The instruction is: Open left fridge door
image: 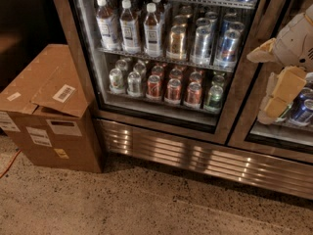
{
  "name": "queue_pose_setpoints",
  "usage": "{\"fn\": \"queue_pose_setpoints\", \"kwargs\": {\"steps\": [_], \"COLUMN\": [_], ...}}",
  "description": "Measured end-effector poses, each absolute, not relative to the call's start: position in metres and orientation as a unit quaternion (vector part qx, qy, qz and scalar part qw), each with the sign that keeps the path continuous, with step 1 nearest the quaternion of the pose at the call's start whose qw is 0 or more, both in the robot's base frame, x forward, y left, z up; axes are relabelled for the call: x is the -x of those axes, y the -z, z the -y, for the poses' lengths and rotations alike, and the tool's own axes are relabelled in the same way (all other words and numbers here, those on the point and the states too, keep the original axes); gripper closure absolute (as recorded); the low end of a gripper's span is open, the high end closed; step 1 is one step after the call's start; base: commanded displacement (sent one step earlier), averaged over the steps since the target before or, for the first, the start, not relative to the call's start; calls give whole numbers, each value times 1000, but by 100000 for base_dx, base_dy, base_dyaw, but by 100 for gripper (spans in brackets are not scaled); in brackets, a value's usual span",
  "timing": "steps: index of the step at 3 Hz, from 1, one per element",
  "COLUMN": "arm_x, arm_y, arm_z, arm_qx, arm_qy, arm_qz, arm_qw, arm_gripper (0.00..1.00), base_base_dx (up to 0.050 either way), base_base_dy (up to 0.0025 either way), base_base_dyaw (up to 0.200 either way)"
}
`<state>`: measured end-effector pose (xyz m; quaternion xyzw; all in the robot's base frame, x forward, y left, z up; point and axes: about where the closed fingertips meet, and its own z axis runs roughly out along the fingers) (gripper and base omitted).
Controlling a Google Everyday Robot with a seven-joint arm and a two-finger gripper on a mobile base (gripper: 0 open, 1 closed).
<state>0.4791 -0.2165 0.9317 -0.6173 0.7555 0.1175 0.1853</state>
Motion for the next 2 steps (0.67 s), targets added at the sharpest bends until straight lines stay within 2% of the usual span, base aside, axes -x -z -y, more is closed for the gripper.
{"fn": "queue_pose_setpoints", "kwargs": {"steps": [2], "arm_x": [-479], "arm_y": [-932], "arm_z": [217], "arm_qx": [617], "arm_qy": [-118], "arm_qz": [-756], "arm_qw": [185], "arm_gripper": [0], "base_base_dx": [0], "base_base_dy": [0], "base_base_dyaw": [-19105]}}
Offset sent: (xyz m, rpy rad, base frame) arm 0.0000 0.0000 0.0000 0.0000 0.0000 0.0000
